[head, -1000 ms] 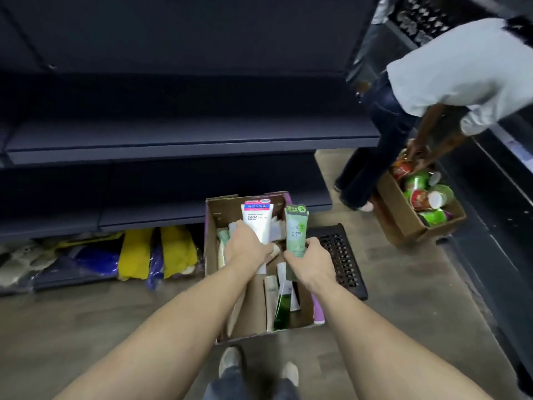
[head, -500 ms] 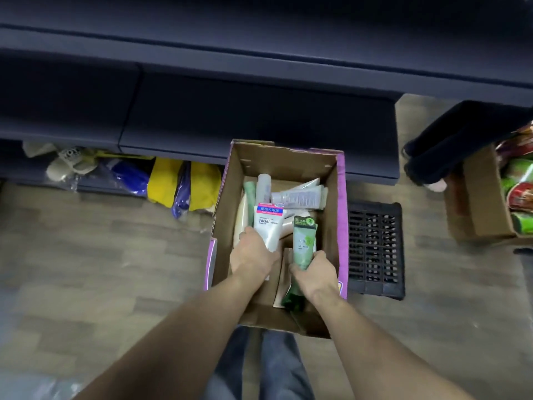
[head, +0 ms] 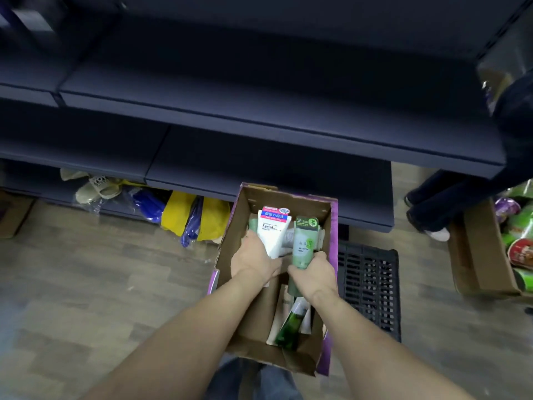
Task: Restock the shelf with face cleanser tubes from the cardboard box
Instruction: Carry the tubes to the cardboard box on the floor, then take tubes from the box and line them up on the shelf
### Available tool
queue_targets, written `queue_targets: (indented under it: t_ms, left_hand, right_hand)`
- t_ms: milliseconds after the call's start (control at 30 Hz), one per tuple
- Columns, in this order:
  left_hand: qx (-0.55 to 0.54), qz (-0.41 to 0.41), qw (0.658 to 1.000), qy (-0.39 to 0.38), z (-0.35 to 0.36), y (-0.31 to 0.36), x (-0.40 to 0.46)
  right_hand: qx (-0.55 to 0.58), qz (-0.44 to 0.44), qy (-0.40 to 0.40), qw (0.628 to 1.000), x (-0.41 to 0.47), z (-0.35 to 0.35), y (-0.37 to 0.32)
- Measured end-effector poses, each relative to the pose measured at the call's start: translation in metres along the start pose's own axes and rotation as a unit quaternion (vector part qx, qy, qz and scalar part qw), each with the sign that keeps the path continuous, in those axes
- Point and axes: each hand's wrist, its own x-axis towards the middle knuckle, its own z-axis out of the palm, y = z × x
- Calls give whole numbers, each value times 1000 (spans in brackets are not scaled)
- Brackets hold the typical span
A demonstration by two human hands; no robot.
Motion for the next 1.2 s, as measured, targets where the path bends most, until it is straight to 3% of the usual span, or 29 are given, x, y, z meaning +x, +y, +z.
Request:
queue_targets:
  t_ms: [433,767,1200]
  left_hand:
    - [-50,115,980,156,-120,69,-43]
    - [-128,212,929,275,-225,119,-87]
    - [-172,282,860,388,-353,179,-157]
  right_hand:
    - [33,-151,106,982,-49,-90,-104]
    - [81,-285,187,936,-104,-168,-189]
    - [109,-386,294,868,-189,-260,-279]
